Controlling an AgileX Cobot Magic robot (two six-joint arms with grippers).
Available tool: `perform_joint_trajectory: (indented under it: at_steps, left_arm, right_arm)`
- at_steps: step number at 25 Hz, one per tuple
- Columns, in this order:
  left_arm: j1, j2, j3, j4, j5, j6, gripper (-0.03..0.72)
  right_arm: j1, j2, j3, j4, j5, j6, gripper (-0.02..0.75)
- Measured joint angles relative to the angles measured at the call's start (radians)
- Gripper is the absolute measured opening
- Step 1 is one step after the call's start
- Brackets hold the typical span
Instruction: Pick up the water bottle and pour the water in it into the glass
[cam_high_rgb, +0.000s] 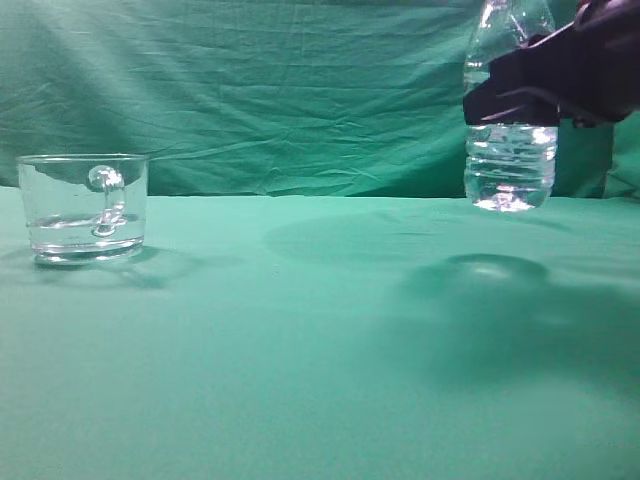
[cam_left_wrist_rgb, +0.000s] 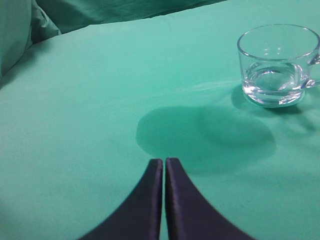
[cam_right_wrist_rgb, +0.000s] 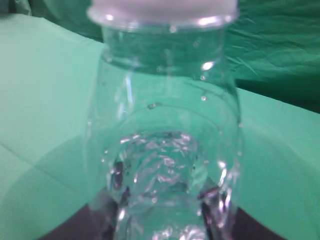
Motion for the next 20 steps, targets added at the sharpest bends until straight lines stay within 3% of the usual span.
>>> perform_joint_trajectory:
  at_steps: [3,12,18,20]
  left_arm:
    - [0.0,0.0,0.0,0.0,0.0,0.0,0.0]
    - [0.0,0.0,0.0,0.0,0.0,0.0,0.0]
    - [0.0,0.0,0.0,0.0,0.0,0.0,0.0]
    - [0.0,0.0,0.0,0.0,0.0,0.0,0.0]
  right_arm:
    - [0.0,0.087,-0.002,-0.004,-0.086,-0.006,0.267]
    - [0.0,0.127,-0.004,-0.006,-0.084,-0.024,0.267]
    - [0.0,0.127,-0.004,0.017,-0.068,-0.024,0.51]
    - [0.0,0.127,-0.004,0.017,-0.072,-0.024,0.516]
